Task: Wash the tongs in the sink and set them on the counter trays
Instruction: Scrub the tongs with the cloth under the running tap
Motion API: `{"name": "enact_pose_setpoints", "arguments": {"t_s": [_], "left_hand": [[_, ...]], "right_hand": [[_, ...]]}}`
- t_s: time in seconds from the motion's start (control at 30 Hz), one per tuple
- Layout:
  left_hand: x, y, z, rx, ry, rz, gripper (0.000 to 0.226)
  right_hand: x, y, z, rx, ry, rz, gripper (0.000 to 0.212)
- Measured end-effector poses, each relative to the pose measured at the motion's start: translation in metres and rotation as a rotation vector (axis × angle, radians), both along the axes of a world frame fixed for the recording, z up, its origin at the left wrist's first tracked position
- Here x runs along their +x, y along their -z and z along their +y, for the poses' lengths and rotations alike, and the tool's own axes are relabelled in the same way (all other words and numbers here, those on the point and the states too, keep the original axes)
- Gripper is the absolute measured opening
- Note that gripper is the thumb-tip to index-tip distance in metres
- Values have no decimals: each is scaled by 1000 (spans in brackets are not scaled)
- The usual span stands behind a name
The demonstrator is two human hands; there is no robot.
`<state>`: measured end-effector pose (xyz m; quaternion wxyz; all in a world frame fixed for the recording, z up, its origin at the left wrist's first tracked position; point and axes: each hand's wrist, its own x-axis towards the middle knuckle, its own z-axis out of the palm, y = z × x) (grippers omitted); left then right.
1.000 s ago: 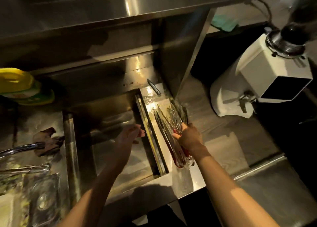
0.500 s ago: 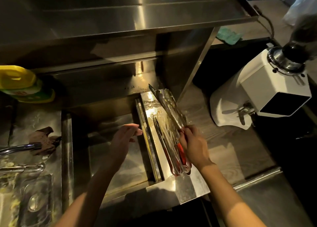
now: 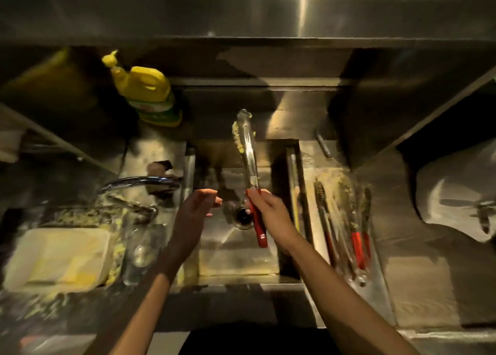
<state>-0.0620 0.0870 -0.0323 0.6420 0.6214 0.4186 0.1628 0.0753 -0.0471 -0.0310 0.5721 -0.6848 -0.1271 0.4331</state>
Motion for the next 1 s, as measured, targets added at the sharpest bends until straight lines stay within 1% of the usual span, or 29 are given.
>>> {"name": "enact_pose_setpoints", "arguments": {"t_s": [0.07, 0.13, 0.17, 0.27, 0.33, 0.37, 0.43, 0.47, 0.5, 0.57, 0.6, 0.63, 0.73, 0.83, 0.9, 0.93, 0.97, 1.0], "left_hand": [[-33, 6, 19, 81, -55, 28, 7], [-60, 9, 31, 142, -123, 62, 7], [-73, 11, 38, 179, -163, 84, 6], [-111, 20, 64, 327, -298, 176, 7], [-129, 27, 82, 444, -387, 312, 18], [-132, 30, 89, 480, -424, 374, 27], [-138, 39, 107, 465, -452, 477, 47], [-139, 45, 118, 425, -443, 530, 52], [-142, 53, 130, 401, -405, 571, 50], [-145, 67, 152, 432, -293, 554, 31], [-144, 71, 161, 468, -254, 531, 25], [-142, 73, 170, 495, -228, 519, 24], [-133, 68, 184, 488, -174, 519, 19], [-123, 64, 191, 492, -184, 483, 17], [-121, 61, 189, 459, -202, 470, 17], [-122, 58, 184, 418, -267, 470, 16], [-125, 60, 178, 419, -338, 444, 13], [-131, 60, 167, 396, -383, 383, 9]], "right_hand": [[-27, 6, 30, 10, 49, 160, 45], [-50, 12, 55, 3, 130, 218, 59], [-62, 14, 66, 2, 159, 238, 60], [-94, 16, 98, 1, 262, 331, 53], [-106, 19, 114, -14, 337, 377, 53], [-108, 21, 120, -16, 376, 406, 54], [-113, 24, 132, -20, 428, 451, 57], [-115, 24, 137, -29, 439, 447, 60], [-118, 26, 141, -38, 447, 434, 62], [-121, 27, 145, -40, 448, 409, 67], [-122, 28, 147, -40, 446, 394, 67], [-123, 29, 148, -43, 445, 374, 66], [-123, 32, 150, -69, 450, 303, 57], [-120, 34, 146, -102, 426, 254, 60], [-118, 34, 143, -111, 415, 233, 62], [-116, 35, 141, -107, 418, 223, 61], [-114, 37, 139, -105, 422, 210, 60], [-112, 39, 135, -105, 417, 183, 59]]}}
